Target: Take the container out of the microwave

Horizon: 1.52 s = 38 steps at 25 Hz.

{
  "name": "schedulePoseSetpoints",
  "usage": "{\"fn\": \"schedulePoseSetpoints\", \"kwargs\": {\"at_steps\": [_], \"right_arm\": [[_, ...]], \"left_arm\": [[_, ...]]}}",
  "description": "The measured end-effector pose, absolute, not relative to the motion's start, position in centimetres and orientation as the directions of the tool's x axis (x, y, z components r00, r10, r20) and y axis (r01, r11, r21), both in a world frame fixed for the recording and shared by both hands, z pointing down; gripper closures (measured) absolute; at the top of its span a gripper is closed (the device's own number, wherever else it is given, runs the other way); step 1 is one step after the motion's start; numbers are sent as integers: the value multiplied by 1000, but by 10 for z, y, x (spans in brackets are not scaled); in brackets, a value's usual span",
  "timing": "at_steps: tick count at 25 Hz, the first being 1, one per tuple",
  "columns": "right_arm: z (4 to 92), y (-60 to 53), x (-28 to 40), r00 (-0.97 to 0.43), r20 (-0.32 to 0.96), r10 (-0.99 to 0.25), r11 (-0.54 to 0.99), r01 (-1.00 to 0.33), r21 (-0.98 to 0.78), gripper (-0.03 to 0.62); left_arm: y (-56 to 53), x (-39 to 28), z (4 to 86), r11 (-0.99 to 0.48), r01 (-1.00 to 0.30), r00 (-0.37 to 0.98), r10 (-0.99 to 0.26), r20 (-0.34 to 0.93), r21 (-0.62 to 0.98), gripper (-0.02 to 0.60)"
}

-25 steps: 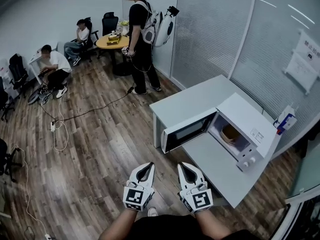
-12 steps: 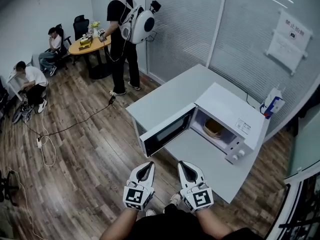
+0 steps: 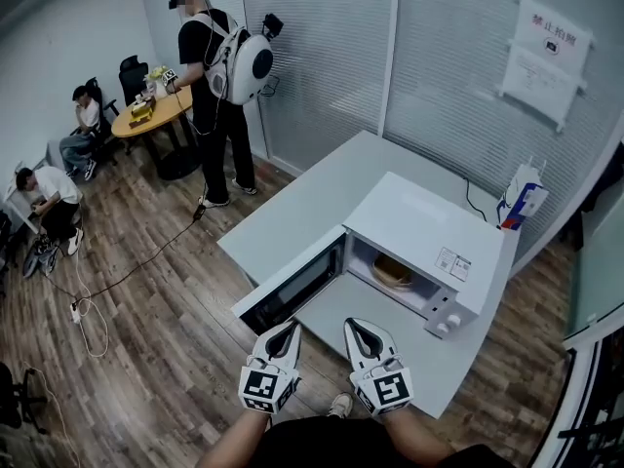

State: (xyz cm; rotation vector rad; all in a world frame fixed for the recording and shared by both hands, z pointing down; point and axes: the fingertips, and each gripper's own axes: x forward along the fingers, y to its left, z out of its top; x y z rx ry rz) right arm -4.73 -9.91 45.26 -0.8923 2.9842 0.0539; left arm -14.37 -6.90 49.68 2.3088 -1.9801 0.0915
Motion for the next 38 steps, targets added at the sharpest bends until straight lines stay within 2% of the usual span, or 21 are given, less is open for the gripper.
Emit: {"fn": "schedulePoseSetpoints", "kwargs": {"at_steps": [16,27,28,32,38], "right_arm": [[463,-176,15,-712,0,-702,712,-702,-14,595],[504,-210,31,-617,97,-781,621,-784,11,595],[508,-211,33,-608,108,-787,612,-790,11,595],[521,-214,38,-577,139,-805,584,-812,10,595],[544,-220,52,-536,185,-824,545,-838,1,595]], "left_arm": [[-169,-77,515,-374,-927,367,-914,175,-10,575],[-226,-46,558,-526,-850,518,-825,225,25,570],[-230,-44,564,-533,-845,525,-819,232,34,548],[-248,-35,584,-540,-839,536,-802,264,63,343],[-284,-18,612,-508,-858,505,-811,295,73,121]]}}
